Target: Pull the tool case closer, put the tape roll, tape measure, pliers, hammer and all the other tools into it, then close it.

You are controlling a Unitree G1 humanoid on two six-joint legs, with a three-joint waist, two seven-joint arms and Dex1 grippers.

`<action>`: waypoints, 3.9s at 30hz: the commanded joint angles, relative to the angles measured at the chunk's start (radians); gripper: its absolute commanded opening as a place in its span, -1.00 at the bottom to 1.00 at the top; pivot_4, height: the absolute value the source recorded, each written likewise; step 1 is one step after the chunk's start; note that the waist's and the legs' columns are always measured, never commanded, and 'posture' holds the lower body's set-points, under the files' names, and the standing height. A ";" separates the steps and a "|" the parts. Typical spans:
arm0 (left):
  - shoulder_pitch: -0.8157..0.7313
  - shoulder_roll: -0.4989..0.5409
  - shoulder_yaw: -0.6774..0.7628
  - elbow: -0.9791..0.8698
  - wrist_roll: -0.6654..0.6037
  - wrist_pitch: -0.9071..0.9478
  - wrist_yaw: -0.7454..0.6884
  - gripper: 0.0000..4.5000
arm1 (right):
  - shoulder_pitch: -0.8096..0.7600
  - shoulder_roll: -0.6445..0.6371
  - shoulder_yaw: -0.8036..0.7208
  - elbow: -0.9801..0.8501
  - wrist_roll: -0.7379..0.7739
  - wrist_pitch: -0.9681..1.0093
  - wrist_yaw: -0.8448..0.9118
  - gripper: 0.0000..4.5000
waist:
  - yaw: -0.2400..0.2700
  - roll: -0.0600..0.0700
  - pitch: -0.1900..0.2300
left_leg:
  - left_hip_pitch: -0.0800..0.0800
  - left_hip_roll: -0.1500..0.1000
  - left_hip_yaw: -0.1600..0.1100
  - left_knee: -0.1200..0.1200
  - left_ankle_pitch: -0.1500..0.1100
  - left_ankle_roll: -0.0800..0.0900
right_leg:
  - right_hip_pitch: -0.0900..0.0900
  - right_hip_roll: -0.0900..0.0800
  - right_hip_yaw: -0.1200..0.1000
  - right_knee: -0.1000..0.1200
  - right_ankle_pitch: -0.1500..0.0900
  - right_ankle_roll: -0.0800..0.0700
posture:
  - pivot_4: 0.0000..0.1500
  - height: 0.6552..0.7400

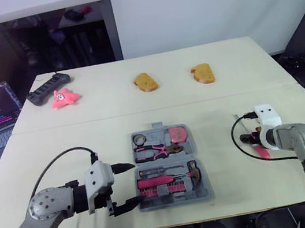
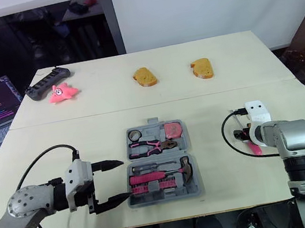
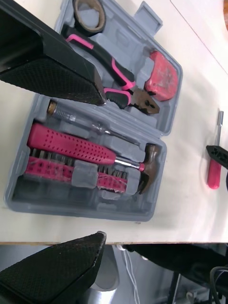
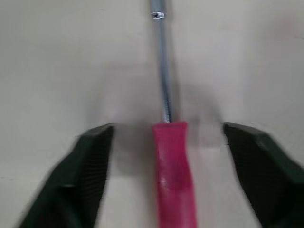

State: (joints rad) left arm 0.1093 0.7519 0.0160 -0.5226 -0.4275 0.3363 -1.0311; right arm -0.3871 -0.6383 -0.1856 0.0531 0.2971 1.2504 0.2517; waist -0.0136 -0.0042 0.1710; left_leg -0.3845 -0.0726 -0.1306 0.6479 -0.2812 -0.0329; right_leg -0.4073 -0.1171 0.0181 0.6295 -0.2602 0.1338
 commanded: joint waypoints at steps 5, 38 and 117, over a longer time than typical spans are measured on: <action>-0.019 0.022 0.029 -0.019 -0.028 0.006 0.004 1.00 | 0.036 0.025 -0.053 -0.150 0.005 0.068 -0.022 -0.83 | 0.003 0.000 0.000 | -0.001 0.000 -0.001 0.000 0.000 0.000 | 0.000 0.000 0.000 0.000 0.000 0.000 | 1.00 1.00; -0.105 0.053 0.015 0.008 -0.051 0.062 -0.009 1.00 | 0.271 0.525 -0.038 -0.657 -0.126 0.263 -0.264 0.85 | 0.001 0.001 0.000 | 0.004 0.000 -0.003 -0.002 0.000 -0.001 | 0.002 0.002 0.000 0.001 0.000 0.000 | 1.00 1.00; -0.093 -0.007 0.007 0.018 -0.052 0.035 0.051 1.00 | -0.012 0.026 -0.008 -0.294 0.176 0.364 0.213 -0.86 | 0.025 0.001 0.013 | -0.017 0.000 0.007 0.001 0.005 -0.009 | -0.021 0.000 0.001 0.004 0.003 -0.002 | 1.00 1.00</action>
State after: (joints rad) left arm 0.0237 0.7381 0.0152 -0.4807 -0.4654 0.3685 -0.9785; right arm -0.4121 -0.6463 -0.1362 -0.2145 0.4445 1.6079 0.5939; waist 0.0118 -0.0035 0.1841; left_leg -0.4010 -0.0725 -0.1232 0.6490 -0.2762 -0.0415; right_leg -0.4285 -0.1173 0.0191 0.6335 -0.2568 0.1314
